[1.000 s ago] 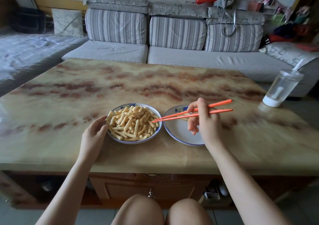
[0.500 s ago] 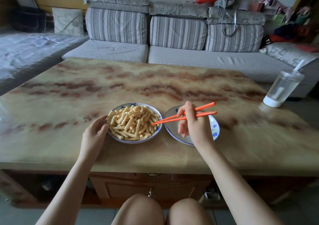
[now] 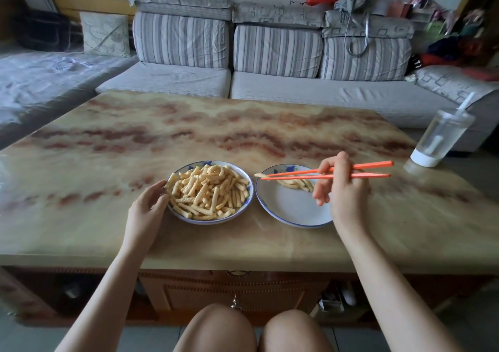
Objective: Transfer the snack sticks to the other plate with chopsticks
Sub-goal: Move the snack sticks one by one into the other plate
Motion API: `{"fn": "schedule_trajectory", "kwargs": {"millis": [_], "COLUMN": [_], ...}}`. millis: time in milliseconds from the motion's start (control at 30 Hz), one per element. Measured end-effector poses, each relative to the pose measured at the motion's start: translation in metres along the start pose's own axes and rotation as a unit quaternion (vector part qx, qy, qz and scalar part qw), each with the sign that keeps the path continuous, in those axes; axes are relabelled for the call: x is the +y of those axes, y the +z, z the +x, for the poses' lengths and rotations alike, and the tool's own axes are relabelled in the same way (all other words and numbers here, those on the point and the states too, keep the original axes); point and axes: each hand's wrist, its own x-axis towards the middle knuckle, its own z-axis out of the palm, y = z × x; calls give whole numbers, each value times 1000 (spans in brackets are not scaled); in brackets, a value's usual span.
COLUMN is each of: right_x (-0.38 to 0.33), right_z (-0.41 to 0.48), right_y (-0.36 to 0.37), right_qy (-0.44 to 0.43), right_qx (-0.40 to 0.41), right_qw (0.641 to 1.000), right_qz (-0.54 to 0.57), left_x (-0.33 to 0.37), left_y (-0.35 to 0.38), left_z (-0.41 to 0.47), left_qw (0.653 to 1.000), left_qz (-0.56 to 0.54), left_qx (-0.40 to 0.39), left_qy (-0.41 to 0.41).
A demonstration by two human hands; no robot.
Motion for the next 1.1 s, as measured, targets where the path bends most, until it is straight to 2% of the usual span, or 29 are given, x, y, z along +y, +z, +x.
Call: {"fn": "schedule_trajectory", "kwargs": {"millis": [200,333,533,667,833,1100], "right_x": [12,26,21,10,6,14], "right_z": [15,18,15,9,0,-5], "right_y": [-28,-35,-33,-19,6,31], "right_qy": [17,42,28,22,15,16], "right_qx": [47,44,53,20,-60,-117], "right_qw": [998,997,998,1000,998,993], "right_qz": [-26,-47,-33,-5,17,-21], "left_x": [1,2,3,2,2,2], "left_y": [0,0,0,0,0,0], "left_z": [-1,-1,-2,-1,-1,-1], "left_qw": [1000,1000,1000,1000,1000,1000], "left_qz": [-3,-3,-1,5,7,3], "left_qx": [-3,-3,-1,0,0,-1], "left_qy": [1,-1,1,4,7,0]}}
